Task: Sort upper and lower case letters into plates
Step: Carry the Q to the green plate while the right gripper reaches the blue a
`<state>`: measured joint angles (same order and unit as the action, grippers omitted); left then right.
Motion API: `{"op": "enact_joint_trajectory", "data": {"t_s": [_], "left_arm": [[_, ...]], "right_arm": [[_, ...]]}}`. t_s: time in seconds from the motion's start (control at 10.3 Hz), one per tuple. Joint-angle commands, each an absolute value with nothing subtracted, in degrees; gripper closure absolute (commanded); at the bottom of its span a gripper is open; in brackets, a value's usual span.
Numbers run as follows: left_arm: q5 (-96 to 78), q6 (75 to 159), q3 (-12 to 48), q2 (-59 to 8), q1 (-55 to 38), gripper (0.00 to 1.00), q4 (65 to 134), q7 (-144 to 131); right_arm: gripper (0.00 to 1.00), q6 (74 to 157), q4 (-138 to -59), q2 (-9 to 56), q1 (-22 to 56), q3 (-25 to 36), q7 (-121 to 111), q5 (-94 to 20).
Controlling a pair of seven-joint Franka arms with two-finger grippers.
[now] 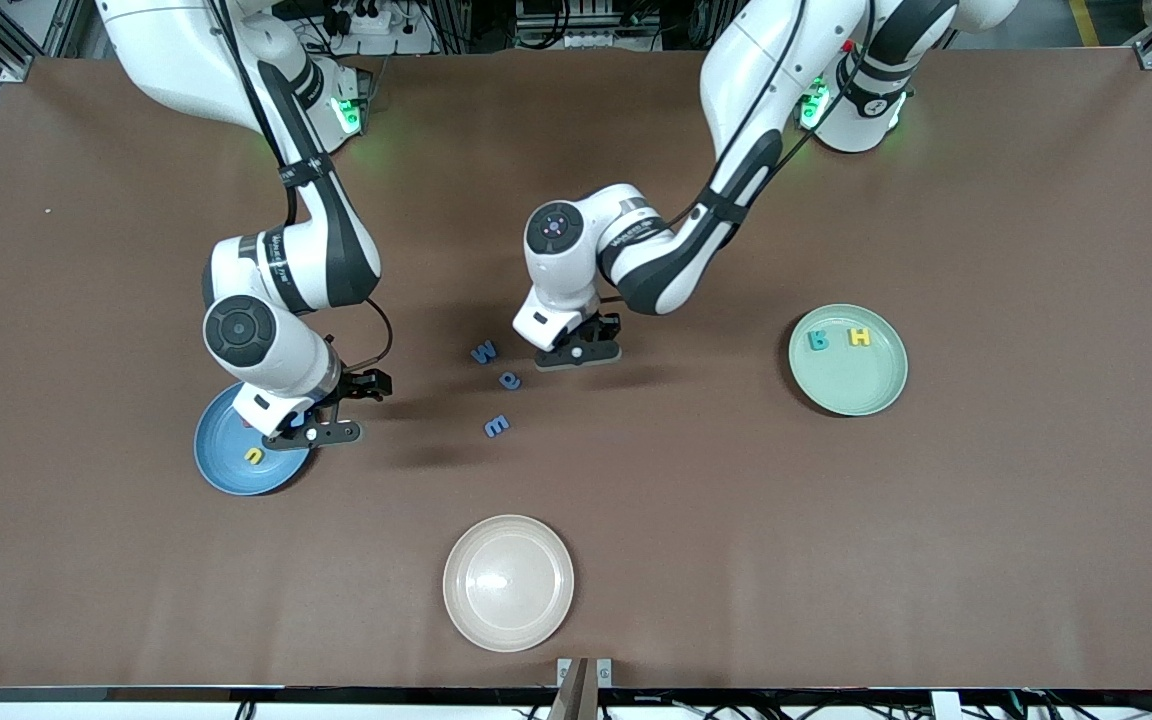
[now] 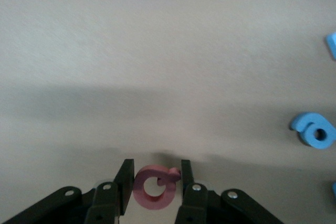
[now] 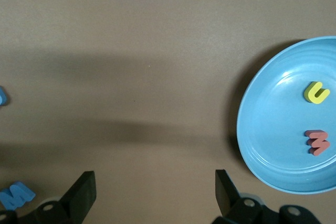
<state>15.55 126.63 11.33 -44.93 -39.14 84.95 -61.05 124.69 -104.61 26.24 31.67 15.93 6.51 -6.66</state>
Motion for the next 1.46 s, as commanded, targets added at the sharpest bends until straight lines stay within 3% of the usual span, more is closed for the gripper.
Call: {"op": "enact_joint_trajectory", "data": {"t_s": [0.0, 0.49, 0.78, 1.07, 1.36], "left_arm": [[13.5, 120.2, 11.7, -40.4, -34.9, 0.72, 85.6, -49.8], [12.9, 104.2, 11.4, -29.3, -22.3, 0.72, 87.9, -16.9], [13.1, 103.5, 11.5, -19.8, -14.5, 0.72, 99.0, -4.9], [12.7, 108.0, 11.8, -11.5, -8.3, 0.72, 111.8, 0.9], [10.5, 123.8, 11.8, -8.3, 0.0, 0.72, 126.3, 8.9]], "right_arm": [[0.00, 125.0, -106.1, 24.3, 30.5, 14.7, 7.5, -6.9], [0.00, 125.3, -104.1, 25.3, 33.1, 14.4, 8.8, -7.4], [0.00, 124.7, -95.8, 30.2, 37.0, 14.4, 10.0, -11.2], [0.00, 125.1, -88.0, 36.4, 43.0, 14.4, 6.5, -11.1], [0.00, 129.1, -91.1, 37.4, 45.7, 12.8, -8.8, -11.2]]}}
